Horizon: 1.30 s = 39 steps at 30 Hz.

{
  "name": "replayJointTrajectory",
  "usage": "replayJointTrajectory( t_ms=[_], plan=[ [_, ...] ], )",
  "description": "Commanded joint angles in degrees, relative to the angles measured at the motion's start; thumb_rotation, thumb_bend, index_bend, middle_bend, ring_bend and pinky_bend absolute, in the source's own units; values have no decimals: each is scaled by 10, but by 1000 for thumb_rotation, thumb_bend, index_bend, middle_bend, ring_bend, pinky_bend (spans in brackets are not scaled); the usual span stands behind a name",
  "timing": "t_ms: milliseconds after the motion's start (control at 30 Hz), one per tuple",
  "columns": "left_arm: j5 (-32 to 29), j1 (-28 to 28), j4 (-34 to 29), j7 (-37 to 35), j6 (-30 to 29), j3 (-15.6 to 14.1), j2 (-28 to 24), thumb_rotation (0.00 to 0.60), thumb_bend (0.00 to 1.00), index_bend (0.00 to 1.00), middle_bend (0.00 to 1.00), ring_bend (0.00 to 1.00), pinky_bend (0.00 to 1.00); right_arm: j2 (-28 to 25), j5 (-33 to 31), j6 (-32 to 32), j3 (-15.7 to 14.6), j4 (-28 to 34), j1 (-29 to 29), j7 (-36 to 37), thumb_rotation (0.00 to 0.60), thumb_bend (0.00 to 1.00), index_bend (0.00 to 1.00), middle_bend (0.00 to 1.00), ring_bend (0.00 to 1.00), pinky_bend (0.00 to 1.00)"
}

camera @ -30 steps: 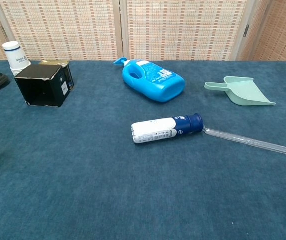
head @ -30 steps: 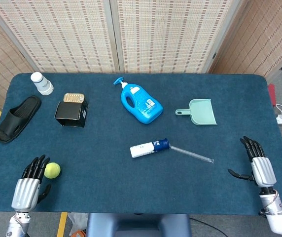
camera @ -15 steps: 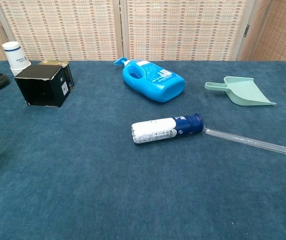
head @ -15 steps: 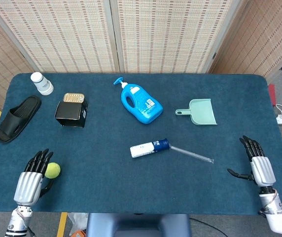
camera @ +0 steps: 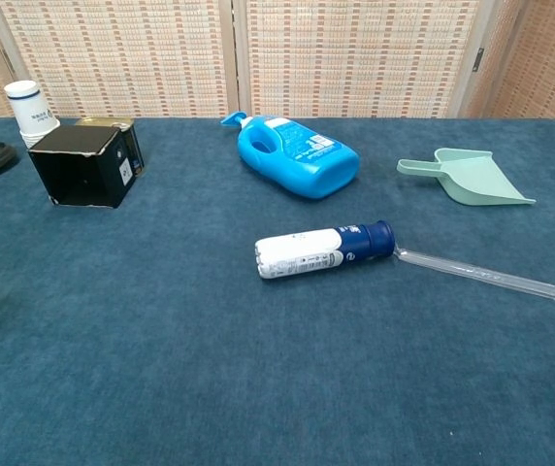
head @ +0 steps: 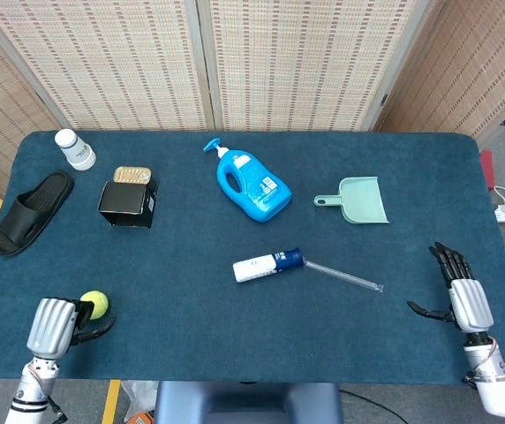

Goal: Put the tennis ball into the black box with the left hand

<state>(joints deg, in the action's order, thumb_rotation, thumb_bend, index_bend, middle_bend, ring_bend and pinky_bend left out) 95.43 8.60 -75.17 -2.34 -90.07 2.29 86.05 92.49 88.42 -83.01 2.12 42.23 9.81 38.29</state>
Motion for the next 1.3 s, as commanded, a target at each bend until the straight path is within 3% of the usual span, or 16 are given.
replayJointTrajectory(
  t_ms=[33, 133, 267, 467, 800, 1067, 1300],
  plan=[
    [-2, 1, -9, -4, 11, -10, -6, 600, 349, 1000, 1000, 1000, 1000, -1, 0, 1, 0, 2, 0, -1, 600, 0, 0, 0, 0, 0],
    [1, -6, -11, 13, 1, -17, -7, 600, 518, 1000, 1000, 1000, 1000, -1, 1, 1, -1, 3, 0, -3, 600, 0, 0, 0, 0, 0],
    [12, -23, 1, 9, -7, -45, 13, 600, 619, 1000, 1000, 1000, 1000, -2, 1, 4, -2, 6, 2, -7, 600, 0, 0, 0, 0, 0],
    [39, -47, 107, -19, -17, -86, 99, 600, 630, 1000, 1000, 1000, 1000, -7, 2, 9, -2, 9, 5, 0, 600, 0, 0, 0, 0, 0],
    [42, -30, 372, -120, -15, -76, 236, 600, 650, 1000, 1000, 1000, 1000, -7, 1, 14, -3, 5, 7, 7, 600, 0, 0, 0, 0, 0],
    [27, -27, 475, -172, -9, -73, 282, 600, 658, 1000, 1000, 1000, 1000, -5, 3, 14, -4, 9, 8, -8, 600, 0, 0, 0, 0, 0],
    [9, -23, 528, -171, 6, -65, 296, 600, 661, 1000, 1000, 1000, 1000, -5, 3, 13, -4, 14, 8, -17, 600, 0, 0, 0, 0, 0]
  ],
)
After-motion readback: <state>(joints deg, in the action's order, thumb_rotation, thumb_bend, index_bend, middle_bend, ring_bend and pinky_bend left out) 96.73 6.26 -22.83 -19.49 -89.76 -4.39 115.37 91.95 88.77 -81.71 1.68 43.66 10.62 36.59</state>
